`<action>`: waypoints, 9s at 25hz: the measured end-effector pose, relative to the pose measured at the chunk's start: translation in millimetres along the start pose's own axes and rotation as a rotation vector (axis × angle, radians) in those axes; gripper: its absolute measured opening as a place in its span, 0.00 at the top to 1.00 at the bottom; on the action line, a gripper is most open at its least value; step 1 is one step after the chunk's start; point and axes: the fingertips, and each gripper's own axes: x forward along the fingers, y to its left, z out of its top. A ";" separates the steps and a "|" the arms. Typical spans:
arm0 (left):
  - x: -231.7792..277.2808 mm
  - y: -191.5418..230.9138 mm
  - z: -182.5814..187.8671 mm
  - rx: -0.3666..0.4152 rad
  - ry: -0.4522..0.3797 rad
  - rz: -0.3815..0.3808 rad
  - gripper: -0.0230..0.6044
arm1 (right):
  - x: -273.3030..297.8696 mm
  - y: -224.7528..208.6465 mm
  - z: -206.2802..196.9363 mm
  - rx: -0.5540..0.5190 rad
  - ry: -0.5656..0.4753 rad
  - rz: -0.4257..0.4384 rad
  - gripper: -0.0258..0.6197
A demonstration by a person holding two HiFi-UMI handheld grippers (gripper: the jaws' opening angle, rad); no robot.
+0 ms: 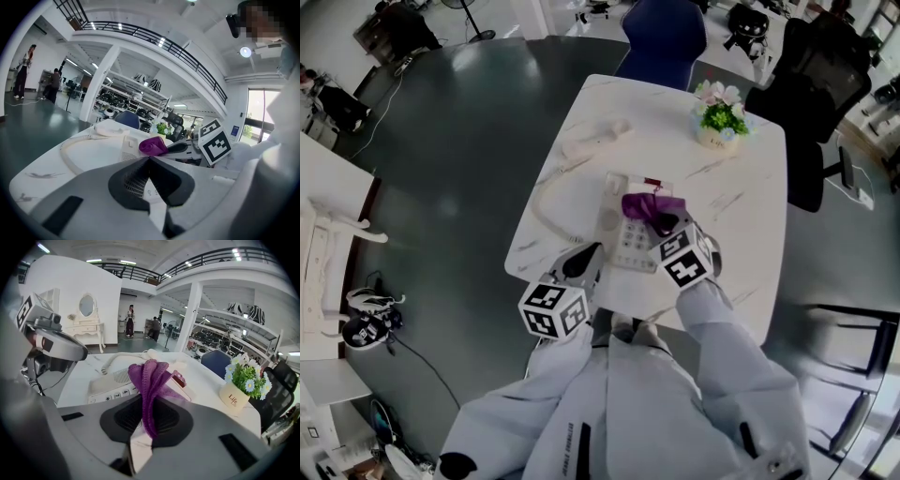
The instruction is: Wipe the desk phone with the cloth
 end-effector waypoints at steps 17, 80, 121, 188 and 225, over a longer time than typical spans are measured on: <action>-7.7 -16.5 -4.2 -0.024 -0.023 0.041 0.97 | -9.9 27.4 -11.3 -0.016 0.005 0.091 0.90; -45.5 -34.2 -2.5 -0.010 -0.094 0.110 0.97 | -57.1 113.3 -48.0 0.166 0.043 0.421 0.90; -10.1 -15.3 47.2 0.020 -0.156 0.116 0.97 | -78.8 -48.5 60.6 0.343 -0.523 0.028 0.90; 3.7 49.7 39.0 0.030 0.043 -0.164 0.97 | 41.3 20.8 55.0 0.105 0.050 -0.035 0.90; -39.9 21.7 20.0 0.017 0.018 -0.133 0.97 | 20.0 84.4 24.4 0.071 0.106 0.068 0.90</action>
